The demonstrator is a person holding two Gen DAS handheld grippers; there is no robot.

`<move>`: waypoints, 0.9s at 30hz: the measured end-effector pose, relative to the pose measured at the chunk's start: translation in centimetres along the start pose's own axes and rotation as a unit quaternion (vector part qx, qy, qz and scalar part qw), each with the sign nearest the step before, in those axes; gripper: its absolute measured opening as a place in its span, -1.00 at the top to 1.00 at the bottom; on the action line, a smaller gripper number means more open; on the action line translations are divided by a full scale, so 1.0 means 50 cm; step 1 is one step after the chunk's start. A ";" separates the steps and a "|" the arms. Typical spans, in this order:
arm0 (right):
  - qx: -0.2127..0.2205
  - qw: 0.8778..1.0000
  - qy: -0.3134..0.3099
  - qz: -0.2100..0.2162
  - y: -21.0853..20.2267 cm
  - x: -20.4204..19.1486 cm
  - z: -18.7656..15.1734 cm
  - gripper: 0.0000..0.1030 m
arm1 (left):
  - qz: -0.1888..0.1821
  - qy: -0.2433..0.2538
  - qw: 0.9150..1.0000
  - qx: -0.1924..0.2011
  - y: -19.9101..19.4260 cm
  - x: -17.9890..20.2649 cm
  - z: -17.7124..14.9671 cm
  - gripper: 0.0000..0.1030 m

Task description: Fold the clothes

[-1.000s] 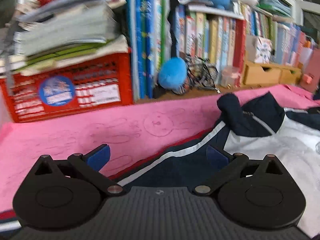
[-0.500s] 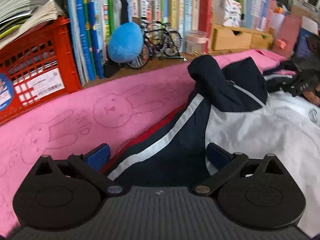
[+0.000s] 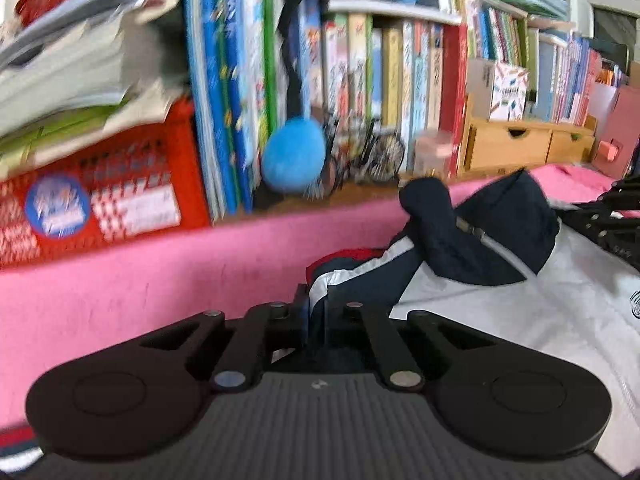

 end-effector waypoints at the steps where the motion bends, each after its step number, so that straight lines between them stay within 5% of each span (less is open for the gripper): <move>1: -0.001 1.000 0.003 -0.013 0.008 0.004 0.005 0.90 | 0.002 0.002 1.000 0.003 0.009 0.001 0.009 0.87; 5: -0.007 0.999 0.018 -0.032 0.057 0.029 0.021 0.90 | 0.013 0.010 1.000 0.013 0.047 0.007 0.044 0.86; 8: -0.026 0.998 0.027 -0.042 0.118 0.040 0.025 0.89 | 0.049 0.033 0.998 -0.014 0.112 0.019 0.033 0.81; 13: -0.032 0.997 -0.002 -0.069 0.159 0.021 0.020 0.68 | 0.099 0.042 0.994 -0.037 0.114 0.016 0.037 0.45; 15: -0.016 0.997 0.019 -0.069 0.102 0.029 0.022 0.43 | 0.092 0.037 0.995 -0.023 0.064 0.001 0.038 0.45; 17: 0.022 0.998 0.033 -0.052 0.015 0.033 0.012 -0.08 | 0.108 0.037 0.993 -0.006 0.008 -0.015 0.034 0.32; 22: 0.065 0.994 0.063 0.066 -0.209 -0.019 -0.046 -0.15 | 0.117 0.041 0.992 0.032 -0.167 0.014 -0.020 0.22; 25: 0.064 0.985 0.080 0.136 -0.307 -0.061 -0.111 -0.22 | 0.087 0.071 0.992 0.051 -0.259 0.087 -0.091 -0.36; 27: 0.058 0.980 0.088 0.169 -0.359 -0.076 -0.165 -0.26 | 0.072 0.099 0.991 0.048 -0.293 0.136 -0.152 -0.39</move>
Point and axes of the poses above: each gripper's, at about its wrist camera, not at the fingertips, and y roughly the way its jaws point, x to its right, z to its top, the point moved 1 cm from there along y, roughly the way its jaws point, and after that the axes turned 3 degrees about -z, right-handed, at the moved point
